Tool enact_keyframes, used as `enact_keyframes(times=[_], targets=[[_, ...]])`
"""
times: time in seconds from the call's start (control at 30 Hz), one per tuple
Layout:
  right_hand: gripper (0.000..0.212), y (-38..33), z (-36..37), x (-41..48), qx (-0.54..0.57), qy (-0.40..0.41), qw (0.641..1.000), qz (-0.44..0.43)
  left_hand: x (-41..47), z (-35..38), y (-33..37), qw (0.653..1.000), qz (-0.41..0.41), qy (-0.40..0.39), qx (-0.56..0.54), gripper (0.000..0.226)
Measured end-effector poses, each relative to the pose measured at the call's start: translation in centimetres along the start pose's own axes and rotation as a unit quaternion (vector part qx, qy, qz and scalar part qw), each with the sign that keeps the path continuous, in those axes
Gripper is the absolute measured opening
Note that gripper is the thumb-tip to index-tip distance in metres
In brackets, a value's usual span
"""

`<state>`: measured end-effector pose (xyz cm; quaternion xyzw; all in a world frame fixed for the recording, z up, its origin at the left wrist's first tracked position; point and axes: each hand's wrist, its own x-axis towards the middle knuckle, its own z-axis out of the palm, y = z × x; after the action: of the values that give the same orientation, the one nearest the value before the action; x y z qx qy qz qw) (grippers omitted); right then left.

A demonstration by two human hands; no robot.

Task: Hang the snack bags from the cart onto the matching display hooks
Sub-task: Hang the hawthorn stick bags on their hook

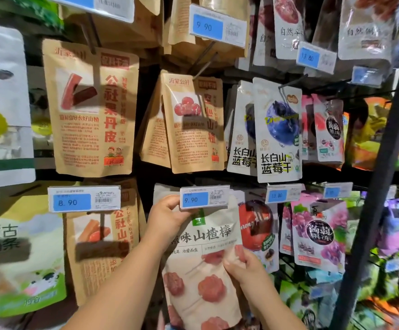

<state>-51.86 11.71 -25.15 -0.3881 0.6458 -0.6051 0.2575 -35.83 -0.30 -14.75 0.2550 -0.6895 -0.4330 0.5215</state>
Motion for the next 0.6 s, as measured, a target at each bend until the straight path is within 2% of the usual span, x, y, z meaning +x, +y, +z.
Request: enact_keyframes(times=[0.13,0.2,0.4,0.47,0.6], targets=[[0.075,-0.6,-0.1,0.4,0.0,0.011,1.0,-0.022,0.7,0.2,0.4,1.0,0.022,0.001,-0.002,0.034],[0.078,-0.4,-0.2,0.4,0.001,0.015,1.0,-0.019,0.7,0.4,0.4,1.0,0.018,-0.002,-0.013,0.037],[0.055,-0.7,-0.8,0.0,-0.005,0.022,1.0,-0.021,0.8,1.1,0.0,0.999,0.002,-0.006,-0.052,0.047],[0.06,-0.7,-0.8,-0.1,-0.007,0.024,0.999,-0.026,0.9,1.3,-0.2,0.997,-0.007,-0.005,-0.073,0.046],[0.04,-0.3,-1.1,-0.2,-0.008,0.035,0.999,-0.032,0.8,1.7,-0.3,0.995,-0.024,-0.012,-0.096,0.036]])
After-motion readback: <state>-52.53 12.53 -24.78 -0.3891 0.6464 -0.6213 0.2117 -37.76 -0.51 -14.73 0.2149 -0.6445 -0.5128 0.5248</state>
